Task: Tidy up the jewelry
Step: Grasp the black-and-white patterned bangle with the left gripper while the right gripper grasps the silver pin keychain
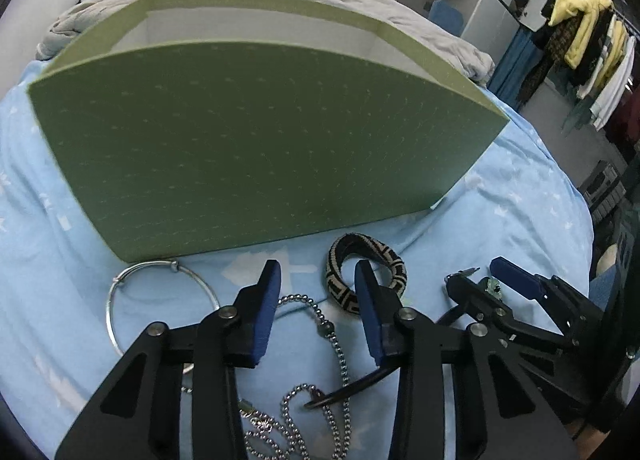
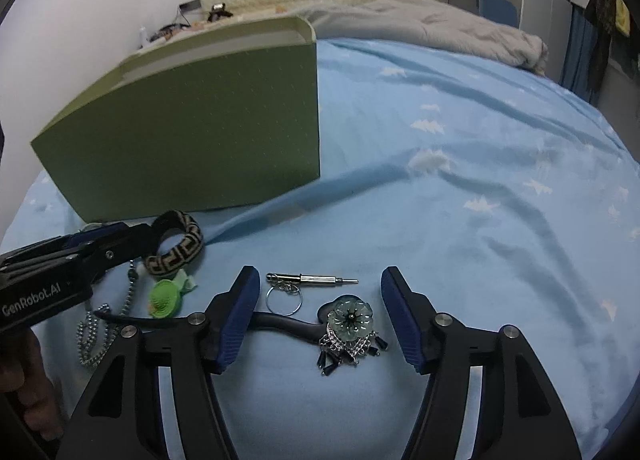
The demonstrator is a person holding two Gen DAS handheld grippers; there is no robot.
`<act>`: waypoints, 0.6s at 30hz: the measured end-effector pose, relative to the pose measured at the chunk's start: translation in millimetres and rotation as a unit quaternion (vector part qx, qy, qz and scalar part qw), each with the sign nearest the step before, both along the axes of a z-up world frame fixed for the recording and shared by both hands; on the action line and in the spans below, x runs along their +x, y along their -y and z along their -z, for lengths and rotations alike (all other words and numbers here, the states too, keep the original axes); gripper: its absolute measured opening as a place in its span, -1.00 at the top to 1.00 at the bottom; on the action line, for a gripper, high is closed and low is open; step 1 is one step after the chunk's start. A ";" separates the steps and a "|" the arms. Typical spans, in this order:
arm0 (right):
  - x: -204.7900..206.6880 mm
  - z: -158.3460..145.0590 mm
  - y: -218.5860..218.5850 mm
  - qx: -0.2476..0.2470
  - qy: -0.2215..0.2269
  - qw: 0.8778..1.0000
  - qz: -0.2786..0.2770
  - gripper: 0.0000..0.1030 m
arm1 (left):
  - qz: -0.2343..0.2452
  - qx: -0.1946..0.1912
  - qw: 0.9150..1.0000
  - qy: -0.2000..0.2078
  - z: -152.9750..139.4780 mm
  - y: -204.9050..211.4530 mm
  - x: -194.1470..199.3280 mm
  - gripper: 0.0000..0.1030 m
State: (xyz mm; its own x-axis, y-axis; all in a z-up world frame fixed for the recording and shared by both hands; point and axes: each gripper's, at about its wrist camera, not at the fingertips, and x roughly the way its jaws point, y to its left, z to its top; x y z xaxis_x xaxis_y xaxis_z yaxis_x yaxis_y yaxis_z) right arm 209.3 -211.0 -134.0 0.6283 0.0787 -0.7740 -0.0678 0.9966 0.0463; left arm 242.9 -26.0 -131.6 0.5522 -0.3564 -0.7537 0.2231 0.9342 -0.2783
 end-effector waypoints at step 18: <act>2.5 -0.7 -8.0 -0.006 -0.008 1.000 -0.007 0.07 | 0.014 0.001 1.000 -0.008 -3.3 1.3 3.1 0.84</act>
State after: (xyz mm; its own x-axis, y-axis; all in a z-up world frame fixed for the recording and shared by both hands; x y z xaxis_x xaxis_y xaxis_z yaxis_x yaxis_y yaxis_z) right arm 211.8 -203.1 -133.3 0.6150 0.0775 -0.7847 -0.0806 0.9961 0.0352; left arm 245.9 -27.3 -128.3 0.5305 -0.3697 -0.7628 0.2448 0.9284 -0.2797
